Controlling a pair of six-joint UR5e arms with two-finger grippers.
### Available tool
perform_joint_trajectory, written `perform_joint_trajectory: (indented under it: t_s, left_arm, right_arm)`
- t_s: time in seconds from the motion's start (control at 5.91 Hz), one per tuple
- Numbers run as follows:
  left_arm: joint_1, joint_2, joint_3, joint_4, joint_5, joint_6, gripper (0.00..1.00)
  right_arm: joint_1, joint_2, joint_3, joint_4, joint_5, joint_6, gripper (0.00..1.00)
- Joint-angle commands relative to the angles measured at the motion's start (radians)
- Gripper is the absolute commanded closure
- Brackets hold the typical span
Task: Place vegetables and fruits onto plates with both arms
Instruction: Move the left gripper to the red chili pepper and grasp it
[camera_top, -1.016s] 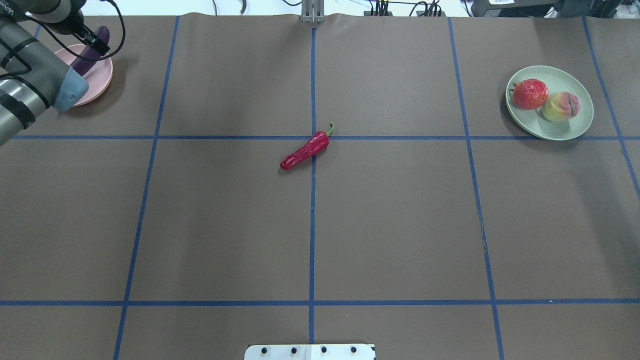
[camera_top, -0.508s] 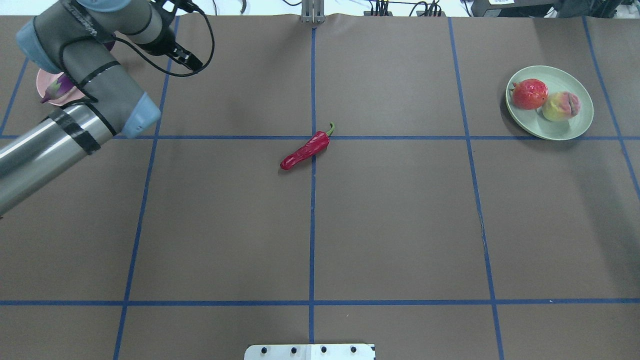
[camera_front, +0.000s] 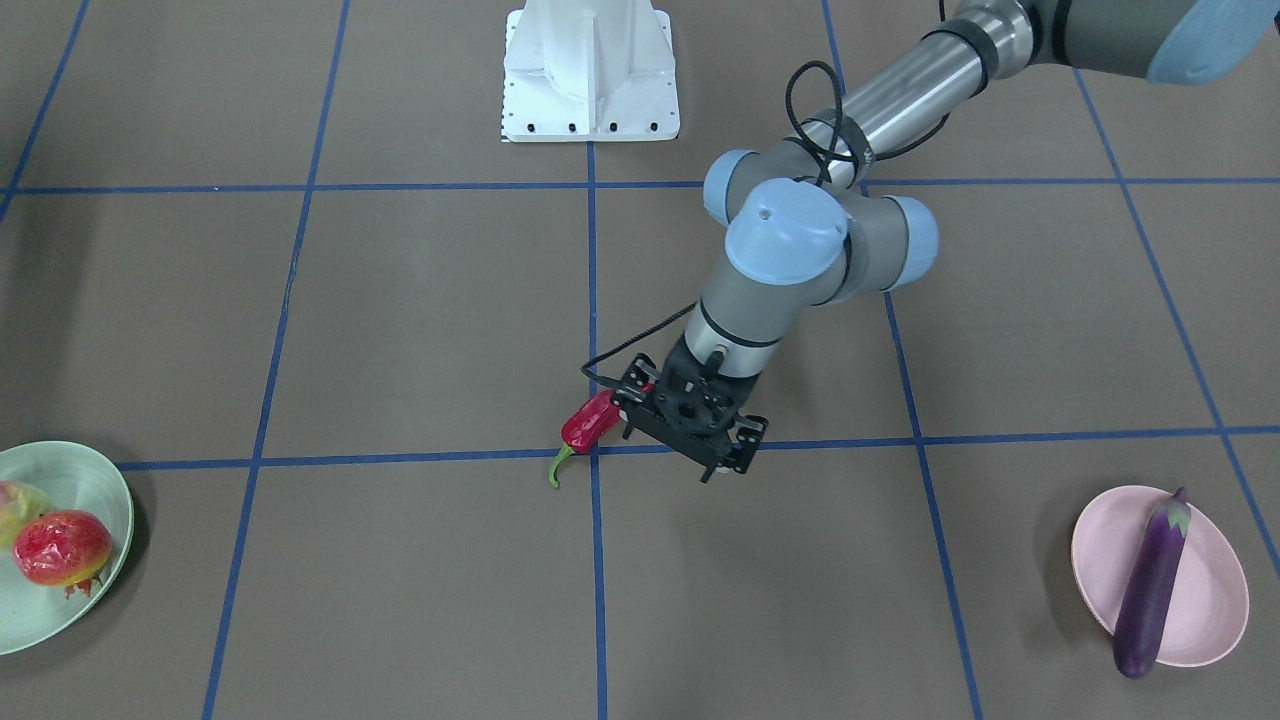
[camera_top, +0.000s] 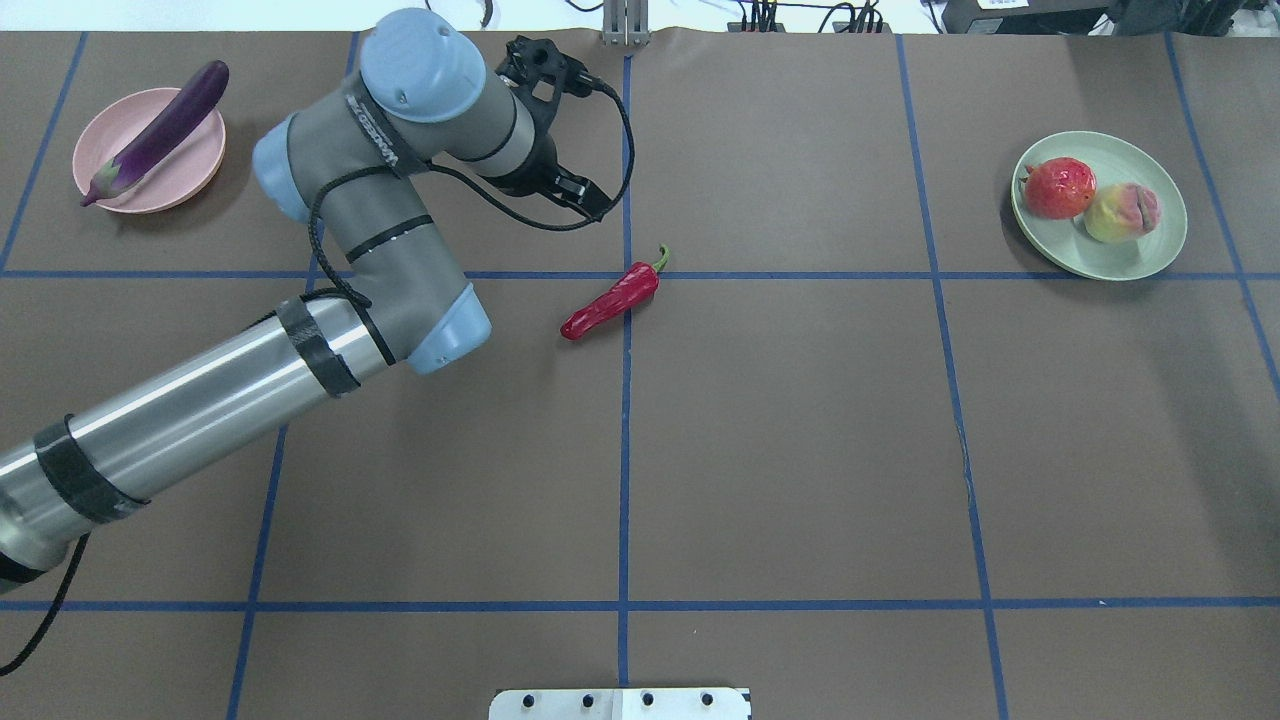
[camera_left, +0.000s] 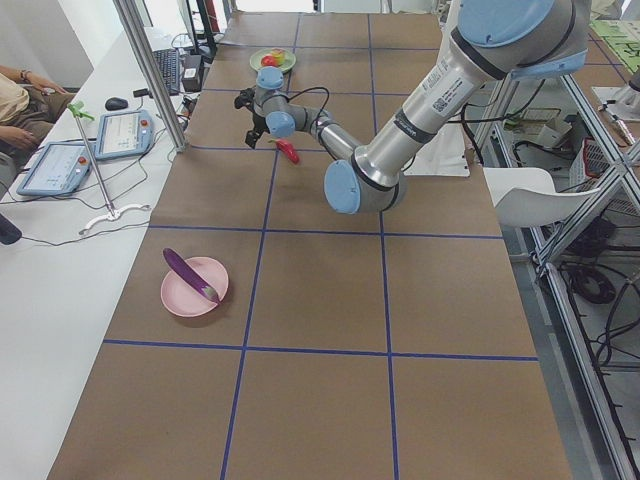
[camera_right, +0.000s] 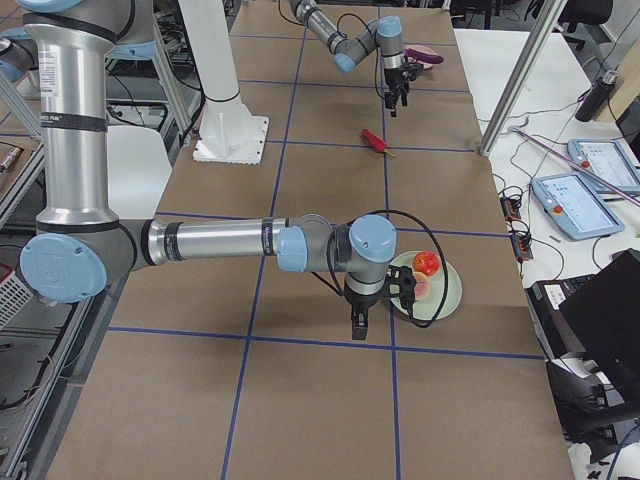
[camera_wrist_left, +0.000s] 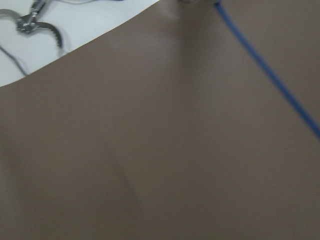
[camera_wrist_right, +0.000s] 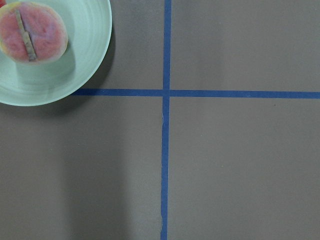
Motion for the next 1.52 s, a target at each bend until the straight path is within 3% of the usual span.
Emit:
perform_joint_trajectory:
  t_s: [0.0,0.51,0.68,0.85,1.35]
  left_arm:
    - [0.096,-0.002,0.003,-0.024,0.114,-0.03,0.0]
    - [0.145,-0.007,0.059,-0.027,0.172,-0.031,0.01]
    - [0.144,-0.025,0.059,-0.019,0.172,-0.033,0.37]
    - [0.142,-0.042,0.057,0.007,0.17,-0.039,0.99]
    - [0.091,-0.042,0.051,0.018,0.163,-0.027,1.0]
  right_arm:
    - [0.0,-0.001,0.002,0.0,0.0,-0.001,0.0]
    - [0.0,-0.004,0.003,0.0,0.002,-0.003,0.0]
    - [0.0,-0.004,0.006,0.0,0.003,-0.003,0.0]
    - [0.0,-0.004,0.003,0.0,0.003,-0.003,0.0]
    - [0.0,-0.004,0.003,0.0,0.005,-0.001,0.0]
